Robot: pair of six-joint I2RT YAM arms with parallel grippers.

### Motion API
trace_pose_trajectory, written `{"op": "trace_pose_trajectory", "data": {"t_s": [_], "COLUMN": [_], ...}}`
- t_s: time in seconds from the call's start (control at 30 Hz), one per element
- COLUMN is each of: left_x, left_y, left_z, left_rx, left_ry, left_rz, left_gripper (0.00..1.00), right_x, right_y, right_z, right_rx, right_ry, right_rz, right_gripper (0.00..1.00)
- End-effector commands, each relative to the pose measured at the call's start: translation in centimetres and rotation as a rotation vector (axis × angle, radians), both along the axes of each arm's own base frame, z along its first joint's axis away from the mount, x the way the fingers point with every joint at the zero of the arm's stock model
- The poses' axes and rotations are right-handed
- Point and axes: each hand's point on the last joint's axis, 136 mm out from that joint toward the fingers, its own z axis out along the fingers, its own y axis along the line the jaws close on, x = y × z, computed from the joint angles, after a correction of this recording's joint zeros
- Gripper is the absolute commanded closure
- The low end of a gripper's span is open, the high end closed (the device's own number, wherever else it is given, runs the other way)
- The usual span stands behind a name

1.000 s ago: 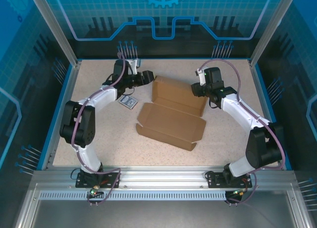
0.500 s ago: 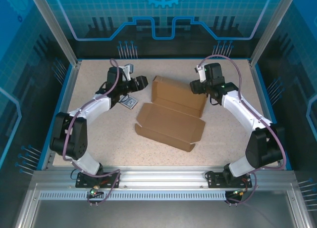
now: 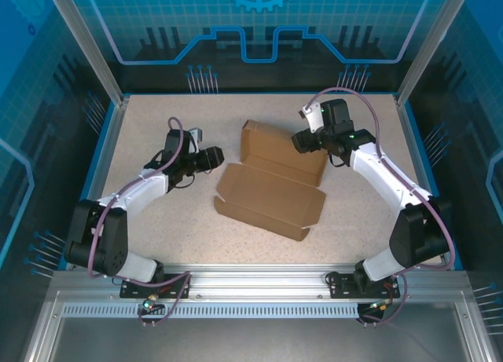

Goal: Fold the paper box

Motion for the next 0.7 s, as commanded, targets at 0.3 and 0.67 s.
{"op": "trace_pose_trajectory", "data": {"t_s": [0.3,0.67], "left_x": [-8.9,-10.6], "left_y": [-1.3,-3.5], "left_z": [-6.2,-8.3], "left_rx": [0.062,0.000], "left_ry": [0.332,0.405], "left_rz": [-0.126,-0.199], "left_gripper": [0.31,0.52], "right_x": [0.3,0.4], "right_y": [1.8,1.6], "right_z": [-1.8,-1.9], "right_rx": [-0.014,-0.019], "right_ry": [0.020,0.008], "right_rz": [0.062,0.048], "right_gripper": [0.24,0.24]}}
